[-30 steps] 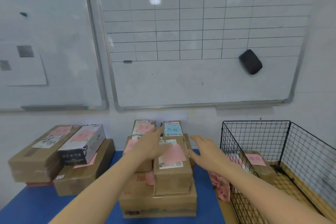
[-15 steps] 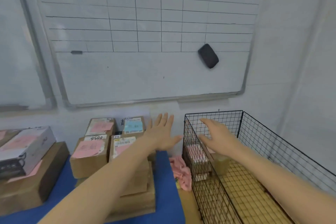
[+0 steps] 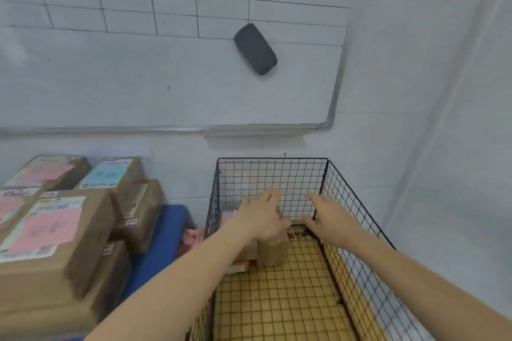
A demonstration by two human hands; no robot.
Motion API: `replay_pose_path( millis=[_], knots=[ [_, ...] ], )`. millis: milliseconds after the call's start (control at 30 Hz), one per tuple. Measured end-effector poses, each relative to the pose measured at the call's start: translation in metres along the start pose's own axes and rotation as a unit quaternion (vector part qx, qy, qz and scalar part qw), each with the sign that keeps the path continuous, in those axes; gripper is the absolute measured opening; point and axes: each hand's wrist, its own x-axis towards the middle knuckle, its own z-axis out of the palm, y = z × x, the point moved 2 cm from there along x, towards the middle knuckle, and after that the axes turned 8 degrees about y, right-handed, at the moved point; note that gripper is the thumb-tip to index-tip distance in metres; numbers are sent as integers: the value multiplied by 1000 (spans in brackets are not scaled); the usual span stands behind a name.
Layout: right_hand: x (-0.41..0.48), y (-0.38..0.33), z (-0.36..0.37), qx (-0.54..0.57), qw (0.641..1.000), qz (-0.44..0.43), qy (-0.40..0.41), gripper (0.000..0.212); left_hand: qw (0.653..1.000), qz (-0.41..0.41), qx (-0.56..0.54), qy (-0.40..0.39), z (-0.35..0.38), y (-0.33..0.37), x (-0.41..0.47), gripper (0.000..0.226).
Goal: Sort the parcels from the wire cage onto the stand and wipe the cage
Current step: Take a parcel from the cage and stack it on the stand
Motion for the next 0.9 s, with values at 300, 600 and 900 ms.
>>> replay_pose_path(
  millis=[300,600,900],
  knots=[
    [39,52,74,38,997,-4,-67,56,986,-163,-13,-31,98,-30,49,72],
    [75,53,128,83,992,-9,-96,54,977,-207,-12,-41,136,-49,87,68],
    [70,51,170,111,982,21,-152,50,977,-202,22,-59,167,-56,88,70]
  ],
)
